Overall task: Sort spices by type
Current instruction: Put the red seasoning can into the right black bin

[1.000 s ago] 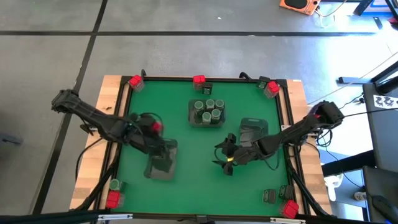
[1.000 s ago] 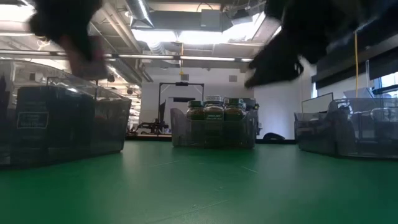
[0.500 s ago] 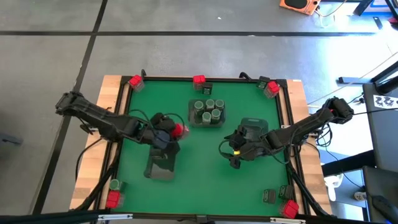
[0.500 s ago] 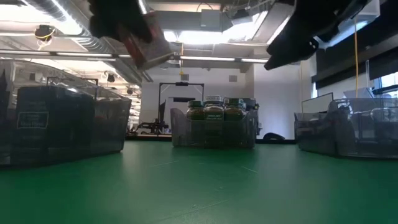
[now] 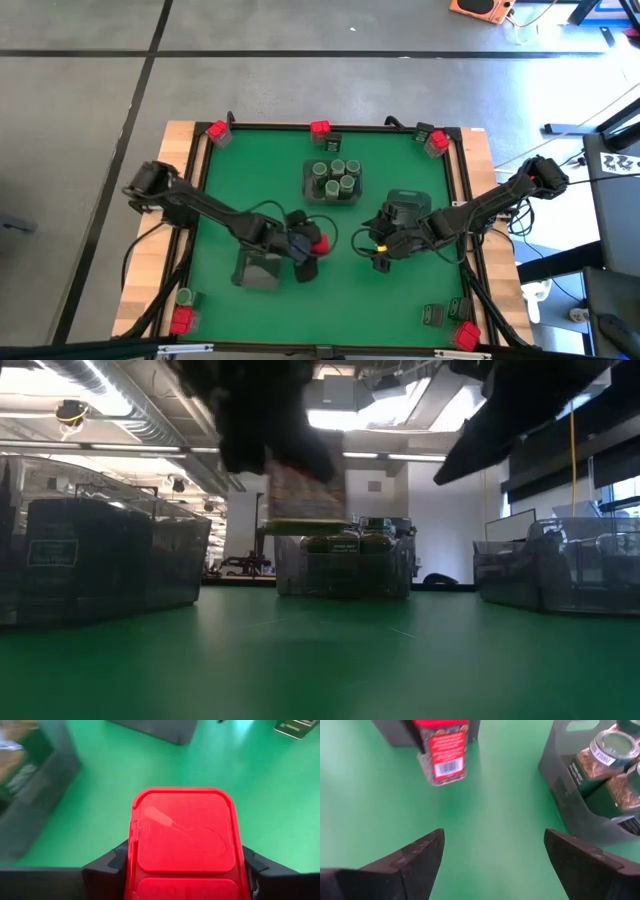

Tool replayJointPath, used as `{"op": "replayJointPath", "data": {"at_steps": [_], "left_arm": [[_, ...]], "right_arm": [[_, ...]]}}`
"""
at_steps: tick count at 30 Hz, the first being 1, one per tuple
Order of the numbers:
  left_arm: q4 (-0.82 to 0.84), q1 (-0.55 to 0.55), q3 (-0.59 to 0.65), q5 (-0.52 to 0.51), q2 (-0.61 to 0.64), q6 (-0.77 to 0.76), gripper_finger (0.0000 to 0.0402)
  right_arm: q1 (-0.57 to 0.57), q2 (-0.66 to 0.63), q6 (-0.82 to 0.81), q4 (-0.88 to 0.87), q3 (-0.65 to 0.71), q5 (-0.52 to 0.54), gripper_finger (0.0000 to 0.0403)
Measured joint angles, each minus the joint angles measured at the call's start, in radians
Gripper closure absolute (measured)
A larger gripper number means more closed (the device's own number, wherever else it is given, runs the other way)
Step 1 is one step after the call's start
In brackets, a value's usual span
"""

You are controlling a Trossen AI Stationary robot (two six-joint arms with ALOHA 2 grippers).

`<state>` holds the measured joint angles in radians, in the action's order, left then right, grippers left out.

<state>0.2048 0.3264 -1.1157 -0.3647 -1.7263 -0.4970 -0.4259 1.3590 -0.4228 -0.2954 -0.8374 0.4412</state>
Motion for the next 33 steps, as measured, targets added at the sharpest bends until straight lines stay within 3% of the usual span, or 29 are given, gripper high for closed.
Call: {"op": "replayJointPath", "data": {"at_steps": [7,13,33], "left_arm": [[0.106,0.000,-0.156,0.030,-0.166,0.027,0.0197],[0.099,0.000,-0.204,0.066,-0.252,0.058,0.0201],[0.104,-0.006,-0.206,0.072,-0.295,0.079,0.0194]], "right_arm": [[0.000,0.000,-0.002,0.000,0.010,-0.008,0.0061],[0.000,0.000,0.000,-0.002,0.010,-0.016,0.0061],[0.000,0.000,0.001,0.005,0.011,-0.016,0.0061]]}}
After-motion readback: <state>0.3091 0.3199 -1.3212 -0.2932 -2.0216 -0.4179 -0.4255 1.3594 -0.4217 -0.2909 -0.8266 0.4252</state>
